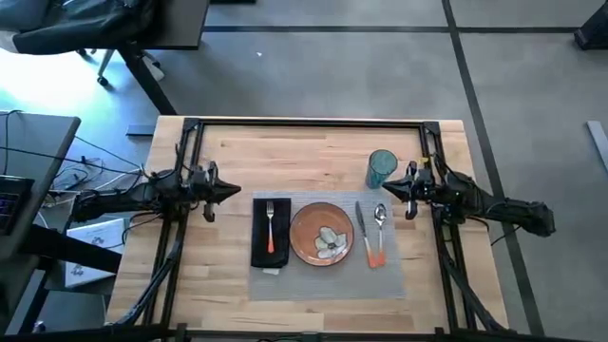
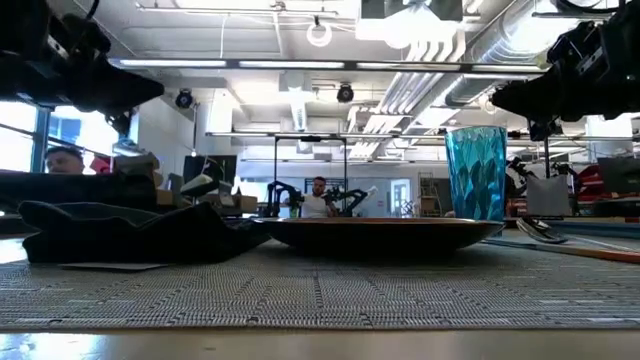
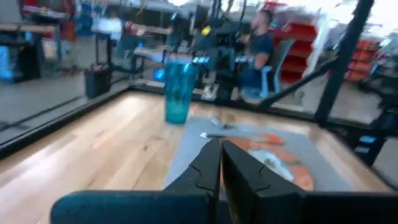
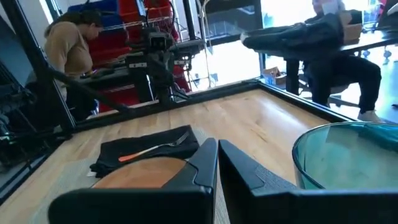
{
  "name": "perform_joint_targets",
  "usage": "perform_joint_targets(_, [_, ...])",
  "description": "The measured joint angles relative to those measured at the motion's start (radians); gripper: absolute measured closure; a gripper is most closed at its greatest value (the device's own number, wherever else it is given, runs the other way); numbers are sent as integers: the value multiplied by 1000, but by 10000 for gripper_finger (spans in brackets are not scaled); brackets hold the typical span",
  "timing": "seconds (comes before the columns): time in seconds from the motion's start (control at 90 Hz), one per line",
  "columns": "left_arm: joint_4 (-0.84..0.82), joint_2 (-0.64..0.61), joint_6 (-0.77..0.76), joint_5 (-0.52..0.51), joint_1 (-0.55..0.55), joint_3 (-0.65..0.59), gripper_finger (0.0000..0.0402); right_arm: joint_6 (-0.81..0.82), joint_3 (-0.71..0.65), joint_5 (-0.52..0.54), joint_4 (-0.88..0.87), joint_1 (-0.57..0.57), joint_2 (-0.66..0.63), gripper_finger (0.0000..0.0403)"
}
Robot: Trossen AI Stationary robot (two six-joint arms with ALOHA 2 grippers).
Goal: Set table place
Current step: Return to Home Position
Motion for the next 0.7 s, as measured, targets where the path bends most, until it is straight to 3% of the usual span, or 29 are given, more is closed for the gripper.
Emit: perform_joint_targets(0.7, [-4,6,55,14,0,0,401,1,0,-1,0,2,13,402])
